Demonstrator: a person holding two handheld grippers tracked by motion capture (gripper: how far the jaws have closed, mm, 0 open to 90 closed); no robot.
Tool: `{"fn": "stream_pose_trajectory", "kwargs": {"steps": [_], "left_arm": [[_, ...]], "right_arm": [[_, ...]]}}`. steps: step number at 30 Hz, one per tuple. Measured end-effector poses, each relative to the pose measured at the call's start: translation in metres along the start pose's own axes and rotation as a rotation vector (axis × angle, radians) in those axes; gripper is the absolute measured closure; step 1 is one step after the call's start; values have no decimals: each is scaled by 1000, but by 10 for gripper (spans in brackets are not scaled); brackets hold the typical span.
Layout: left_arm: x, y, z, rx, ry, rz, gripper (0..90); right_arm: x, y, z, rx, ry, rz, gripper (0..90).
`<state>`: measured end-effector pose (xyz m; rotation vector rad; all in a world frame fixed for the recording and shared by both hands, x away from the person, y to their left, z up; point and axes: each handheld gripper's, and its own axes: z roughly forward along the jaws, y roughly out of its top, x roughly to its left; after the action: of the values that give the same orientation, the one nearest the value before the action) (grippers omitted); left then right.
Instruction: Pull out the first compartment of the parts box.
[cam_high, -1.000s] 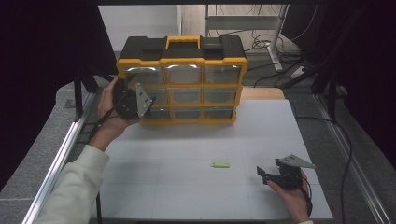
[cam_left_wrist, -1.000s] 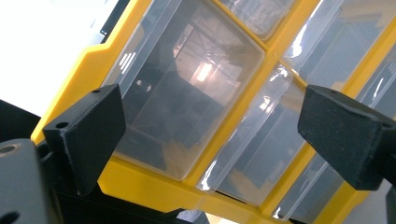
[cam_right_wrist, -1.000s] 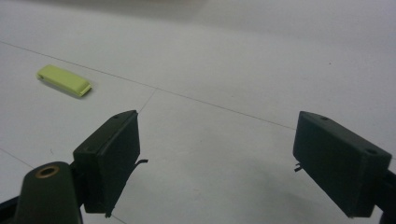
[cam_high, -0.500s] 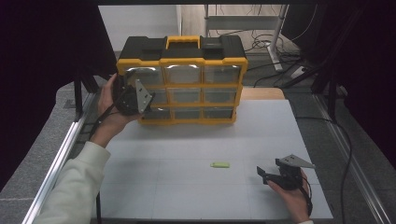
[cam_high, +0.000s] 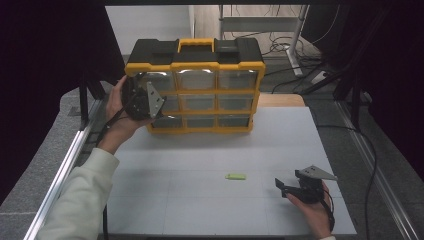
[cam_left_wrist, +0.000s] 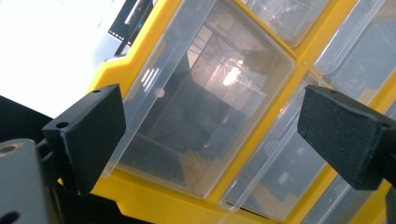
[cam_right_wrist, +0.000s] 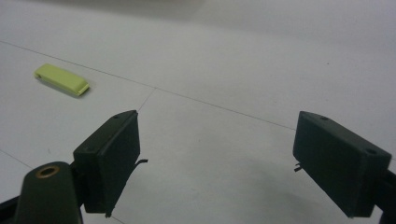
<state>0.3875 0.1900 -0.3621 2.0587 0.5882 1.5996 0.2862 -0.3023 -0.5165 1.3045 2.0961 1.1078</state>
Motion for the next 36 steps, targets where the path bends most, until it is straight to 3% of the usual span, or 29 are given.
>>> {"fn": "stream_pose_trajectory", "kwargs": {"steps": [21,36], "left_arm": [[6,0,4,-12,31,-13,114],[6,-1,6,-5,63,23,202]], "right_arm": [[-2,0,-1,-7,-3,6,151],[-2,0,-1,-7,-2,2,151]]}}
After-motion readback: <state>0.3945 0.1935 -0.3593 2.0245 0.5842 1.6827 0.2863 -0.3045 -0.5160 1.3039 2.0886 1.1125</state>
